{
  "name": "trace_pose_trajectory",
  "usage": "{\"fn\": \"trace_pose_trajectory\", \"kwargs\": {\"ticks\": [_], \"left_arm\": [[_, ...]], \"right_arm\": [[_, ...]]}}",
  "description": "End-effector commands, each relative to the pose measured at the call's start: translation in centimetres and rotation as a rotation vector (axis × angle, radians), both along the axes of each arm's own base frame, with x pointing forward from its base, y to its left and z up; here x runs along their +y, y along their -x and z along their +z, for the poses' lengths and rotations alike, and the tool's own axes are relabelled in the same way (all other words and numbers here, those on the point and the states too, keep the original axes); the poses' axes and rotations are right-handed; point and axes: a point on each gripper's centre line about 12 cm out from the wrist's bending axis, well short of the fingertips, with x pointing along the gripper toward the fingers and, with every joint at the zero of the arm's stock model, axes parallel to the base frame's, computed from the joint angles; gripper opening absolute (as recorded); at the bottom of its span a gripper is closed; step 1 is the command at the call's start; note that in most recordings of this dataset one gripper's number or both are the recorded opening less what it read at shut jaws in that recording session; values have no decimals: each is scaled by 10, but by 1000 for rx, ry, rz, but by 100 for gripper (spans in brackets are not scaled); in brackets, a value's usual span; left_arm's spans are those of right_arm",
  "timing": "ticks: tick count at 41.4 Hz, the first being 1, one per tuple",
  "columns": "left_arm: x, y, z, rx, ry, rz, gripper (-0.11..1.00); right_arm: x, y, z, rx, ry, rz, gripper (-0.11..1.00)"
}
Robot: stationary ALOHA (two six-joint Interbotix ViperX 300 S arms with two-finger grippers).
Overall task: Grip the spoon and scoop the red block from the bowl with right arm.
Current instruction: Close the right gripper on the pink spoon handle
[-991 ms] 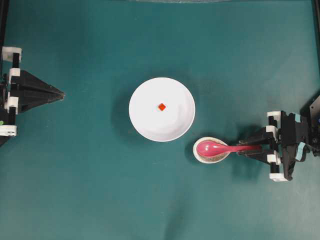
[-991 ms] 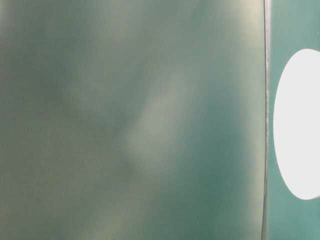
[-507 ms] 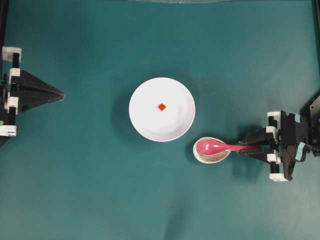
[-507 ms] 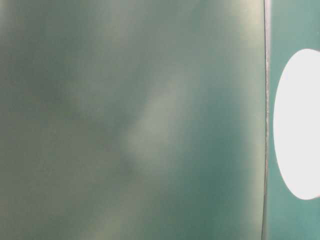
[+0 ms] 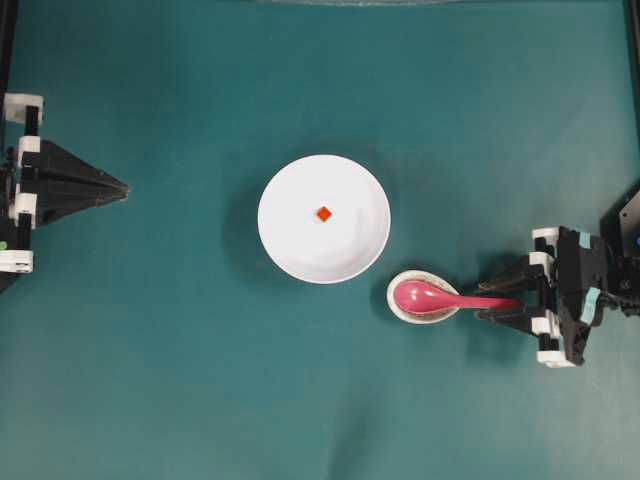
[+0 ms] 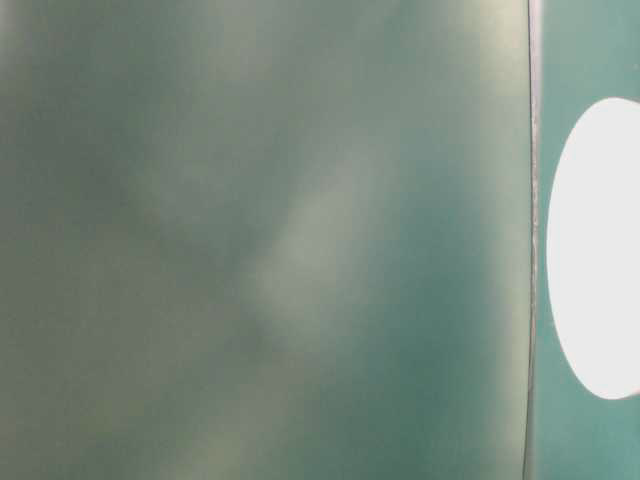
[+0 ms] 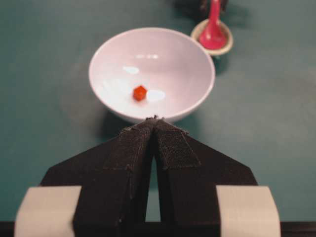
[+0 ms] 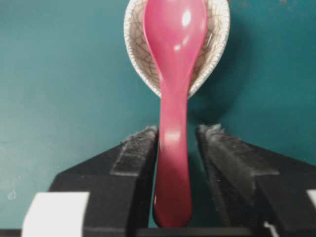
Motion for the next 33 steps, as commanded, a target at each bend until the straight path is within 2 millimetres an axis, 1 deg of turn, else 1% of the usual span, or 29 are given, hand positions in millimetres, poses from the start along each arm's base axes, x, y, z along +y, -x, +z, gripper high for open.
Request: {"fn": "trace_pose_trajectory", "kwargs": {"ticks": [1,17,26,33], "left_arm": [[1,-3,12,-32,0,4,0],[1,-2,10,-17,1,4,0],[1,-2,9,-12,-1,4,0],[1,-2,10,-14,-1,4,0]], "right_arm": [[3,-4,6,-30,-10,6,47],[1,-8,17,-117,40,21,47],[-2,-3,14,-108,62,27,47],[-2,1,8,-89,83,42,47]]}}
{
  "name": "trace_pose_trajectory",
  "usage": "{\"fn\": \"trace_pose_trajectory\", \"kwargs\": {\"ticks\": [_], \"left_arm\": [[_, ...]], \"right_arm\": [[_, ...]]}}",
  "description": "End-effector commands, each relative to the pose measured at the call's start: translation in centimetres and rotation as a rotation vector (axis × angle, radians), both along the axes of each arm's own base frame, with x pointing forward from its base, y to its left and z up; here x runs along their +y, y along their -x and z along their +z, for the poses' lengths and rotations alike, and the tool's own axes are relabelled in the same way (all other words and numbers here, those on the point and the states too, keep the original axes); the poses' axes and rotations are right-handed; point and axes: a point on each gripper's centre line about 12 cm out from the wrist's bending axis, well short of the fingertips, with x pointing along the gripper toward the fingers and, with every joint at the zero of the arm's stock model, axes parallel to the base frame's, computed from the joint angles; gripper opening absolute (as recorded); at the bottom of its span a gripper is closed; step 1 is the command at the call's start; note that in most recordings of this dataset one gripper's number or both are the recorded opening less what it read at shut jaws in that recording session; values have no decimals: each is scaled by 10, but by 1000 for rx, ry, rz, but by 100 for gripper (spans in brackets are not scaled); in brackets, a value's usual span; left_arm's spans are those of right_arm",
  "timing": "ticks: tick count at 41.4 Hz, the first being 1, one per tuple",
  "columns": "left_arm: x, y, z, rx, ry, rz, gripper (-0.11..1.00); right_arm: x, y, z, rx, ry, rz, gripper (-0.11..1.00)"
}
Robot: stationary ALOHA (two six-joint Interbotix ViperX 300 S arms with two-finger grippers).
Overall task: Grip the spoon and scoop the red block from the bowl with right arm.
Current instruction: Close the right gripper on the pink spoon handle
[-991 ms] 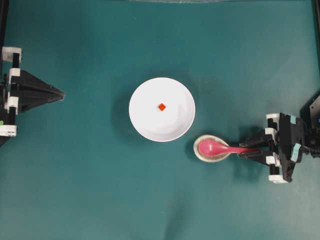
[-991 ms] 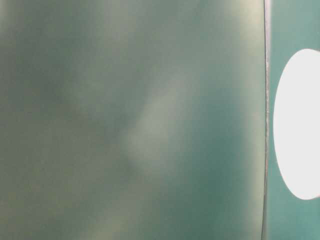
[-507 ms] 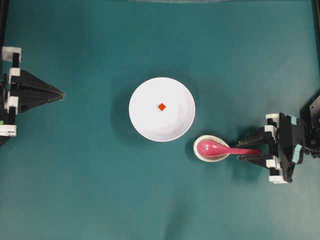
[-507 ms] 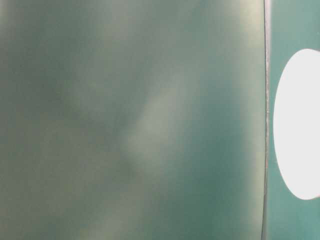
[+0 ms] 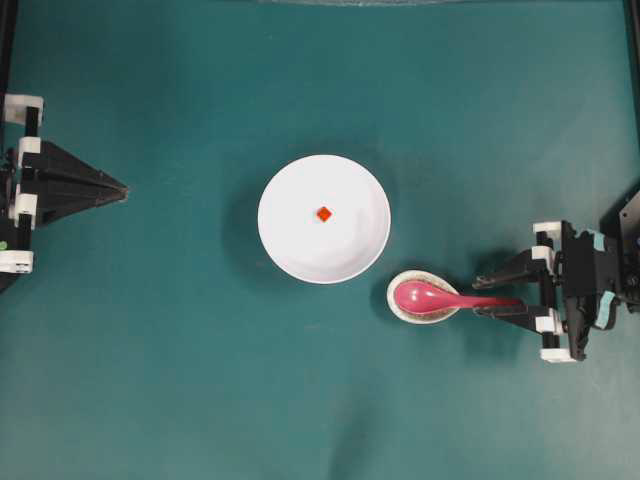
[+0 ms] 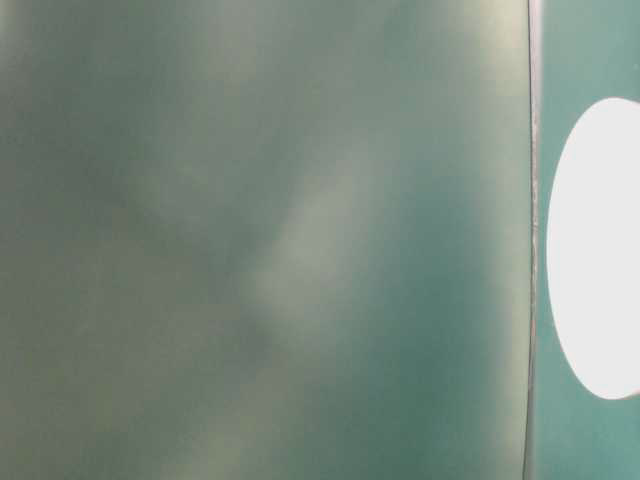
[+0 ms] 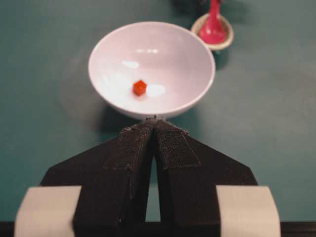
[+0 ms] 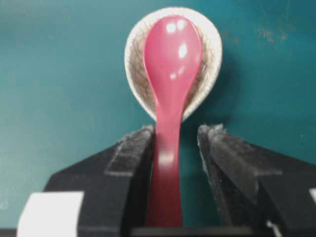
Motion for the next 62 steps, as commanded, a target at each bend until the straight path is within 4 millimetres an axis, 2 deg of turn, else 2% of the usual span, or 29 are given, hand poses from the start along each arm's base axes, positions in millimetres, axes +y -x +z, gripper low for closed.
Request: {"fn": "trace_pose_trajectory", "kwargs": {"ticks": [1,30,45,62], "left_arm": [[0,-3,11,-29,-4,1,0],[0,-2,9,-14,-4,1,0],[0,-2,10,-17,-2,2,0],[0,-2,9,-14,-2,2,0]], "right_arm": [[3,0,0,-10,7,15,47],[5,2,0,-17,18,32,47],[4,2,-1,-16,19,30,31],[5,1,0,-18,17,30,30]]}}
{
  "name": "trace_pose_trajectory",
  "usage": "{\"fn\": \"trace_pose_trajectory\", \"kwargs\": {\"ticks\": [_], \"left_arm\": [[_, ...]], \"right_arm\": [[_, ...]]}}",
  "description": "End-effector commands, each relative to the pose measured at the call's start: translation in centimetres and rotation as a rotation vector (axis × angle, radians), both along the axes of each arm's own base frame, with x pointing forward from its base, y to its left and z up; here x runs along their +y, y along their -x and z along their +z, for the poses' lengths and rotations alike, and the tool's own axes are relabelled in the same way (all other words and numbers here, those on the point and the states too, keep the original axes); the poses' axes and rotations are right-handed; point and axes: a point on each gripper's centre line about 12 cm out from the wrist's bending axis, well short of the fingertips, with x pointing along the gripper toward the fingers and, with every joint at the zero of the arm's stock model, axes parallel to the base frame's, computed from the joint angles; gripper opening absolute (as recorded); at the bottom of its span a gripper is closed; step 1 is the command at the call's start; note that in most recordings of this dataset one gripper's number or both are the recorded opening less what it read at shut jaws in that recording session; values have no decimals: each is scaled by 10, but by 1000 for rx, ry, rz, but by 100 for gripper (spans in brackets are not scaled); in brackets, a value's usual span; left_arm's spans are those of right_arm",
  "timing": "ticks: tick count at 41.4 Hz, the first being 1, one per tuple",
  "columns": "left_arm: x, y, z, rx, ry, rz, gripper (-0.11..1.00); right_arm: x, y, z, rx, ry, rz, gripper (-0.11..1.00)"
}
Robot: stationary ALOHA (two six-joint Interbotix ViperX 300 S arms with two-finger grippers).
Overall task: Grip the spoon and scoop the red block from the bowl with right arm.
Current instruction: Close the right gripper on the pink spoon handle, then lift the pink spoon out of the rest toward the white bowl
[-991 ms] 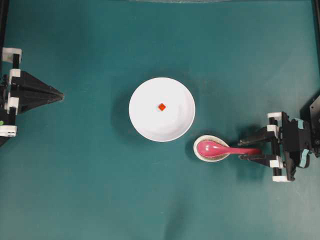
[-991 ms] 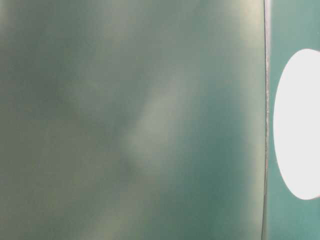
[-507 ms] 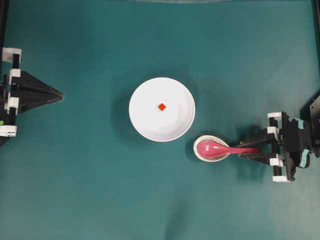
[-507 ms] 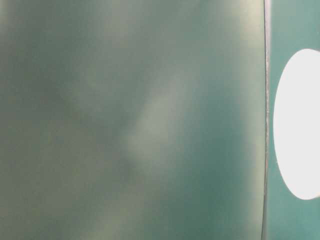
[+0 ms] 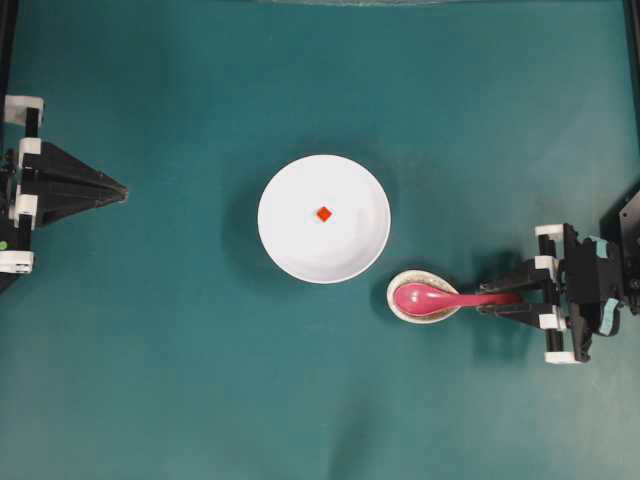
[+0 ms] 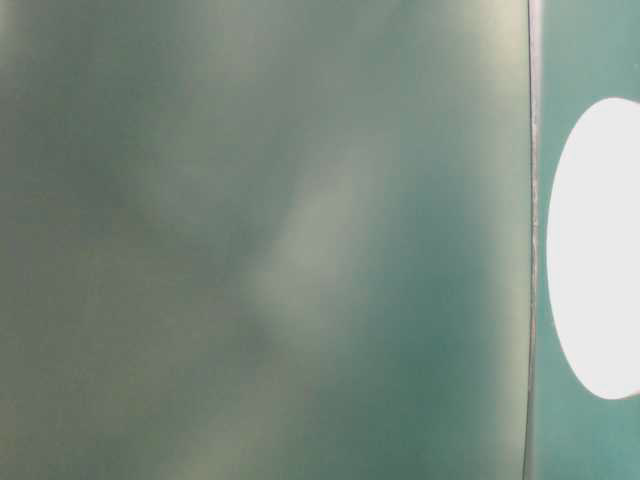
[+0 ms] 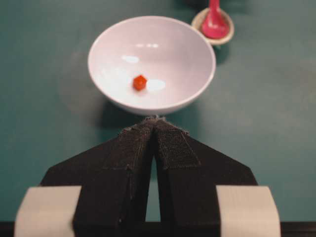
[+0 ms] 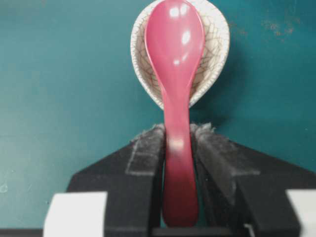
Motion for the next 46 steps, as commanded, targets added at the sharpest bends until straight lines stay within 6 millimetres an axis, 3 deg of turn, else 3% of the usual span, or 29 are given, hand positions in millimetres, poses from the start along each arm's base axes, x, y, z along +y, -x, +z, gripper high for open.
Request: {"fn": "trace_pose_trajectory", "kwargs": {"ticks": [1,25,46], "left_arm": [[1,-3,11,-26,-1,3,0],[1,-3,11,-28,0,4,0],[1,-3,11,-28,-3,3,0]], "right_arm": [[3,-2,3,-17,-6,5,30],[3,-3,4,-23,-10,6,24],[-4,-5,48,-117,-135,-17,24]]}}
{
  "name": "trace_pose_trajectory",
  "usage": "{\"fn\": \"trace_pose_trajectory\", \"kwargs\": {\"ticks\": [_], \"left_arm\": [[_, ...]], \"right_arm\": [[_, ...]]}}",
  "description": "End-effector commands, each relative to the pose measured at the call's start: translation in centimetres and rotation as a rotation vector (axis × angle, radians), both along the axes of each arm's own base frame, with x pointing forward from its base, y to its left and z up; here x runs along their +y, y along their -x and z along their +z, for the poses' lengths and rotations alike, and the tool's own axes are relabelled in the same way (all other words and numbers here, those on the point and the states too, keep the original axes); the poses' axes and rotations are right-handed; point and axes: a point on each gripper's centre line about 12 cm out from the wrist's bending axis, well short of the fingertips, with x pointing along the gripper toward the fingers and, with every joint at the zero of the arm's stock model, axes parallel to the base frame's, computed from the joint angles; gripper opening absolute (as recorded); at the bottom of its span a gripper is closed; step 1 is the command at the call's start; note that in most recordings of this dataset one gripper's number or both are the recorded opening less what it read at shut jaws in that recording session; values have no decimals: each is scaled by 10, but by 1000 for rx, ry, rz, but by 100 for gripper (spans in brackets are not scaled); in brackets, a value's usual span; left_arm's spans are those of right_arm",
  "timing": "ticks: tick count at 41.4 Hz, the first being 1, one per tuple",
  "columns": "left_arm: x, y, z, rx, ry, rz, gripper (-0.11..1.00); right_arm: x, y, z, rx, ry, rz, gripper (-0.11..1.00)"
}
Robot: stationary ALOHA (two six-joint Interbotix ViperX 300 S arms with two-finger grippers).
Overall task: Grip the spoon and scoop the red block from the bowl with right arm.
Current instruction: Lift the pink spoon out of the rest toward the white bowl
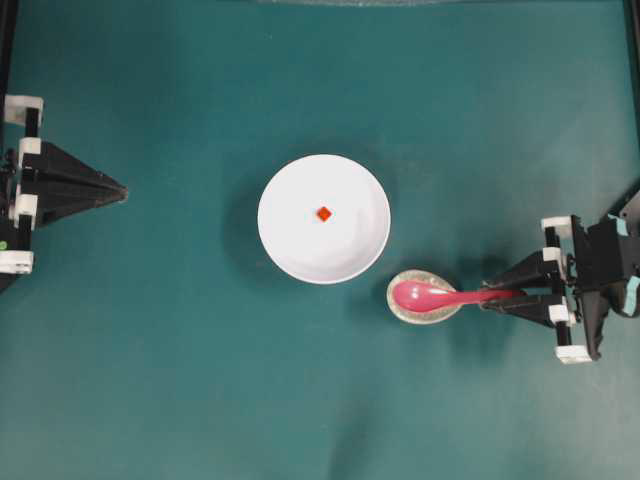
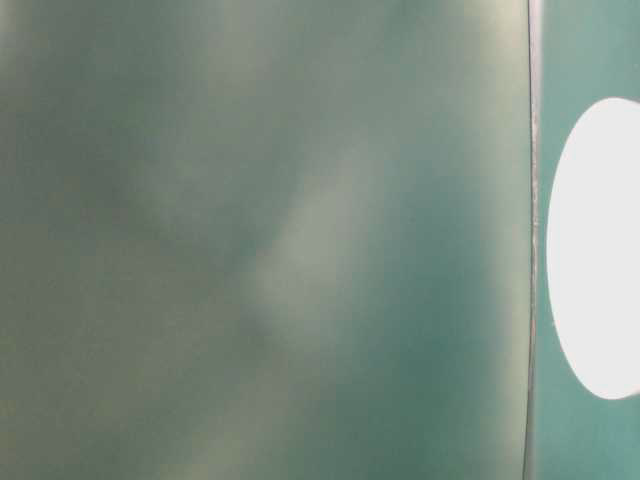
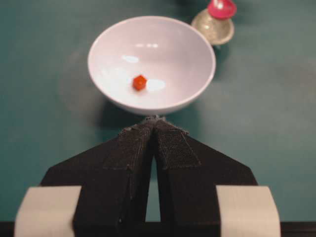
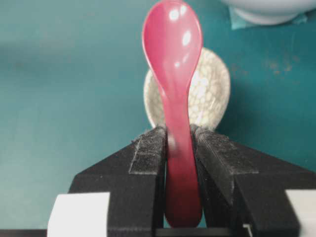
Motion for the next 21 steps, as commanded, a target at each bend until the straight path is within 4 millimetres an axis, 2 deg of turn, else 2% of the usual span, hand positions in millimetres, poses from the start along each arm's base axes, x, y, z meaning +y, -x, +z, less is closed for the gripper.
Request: {"fn": "trace_pose_trajectory", "kwargs": {"ticks": [1,12,21], "left_arm": [[1,-3,11,-29,-3,4,0],[1,-3,11,-27,-4,2,0],[1,-3,11,-29,-3,3,0]], "right_arm": [[0,-4,14,-32,-27,-2,24],[-15,-14,45,-19,-15,-5,24],[-37,-24,78,5,28,1,24]]}}
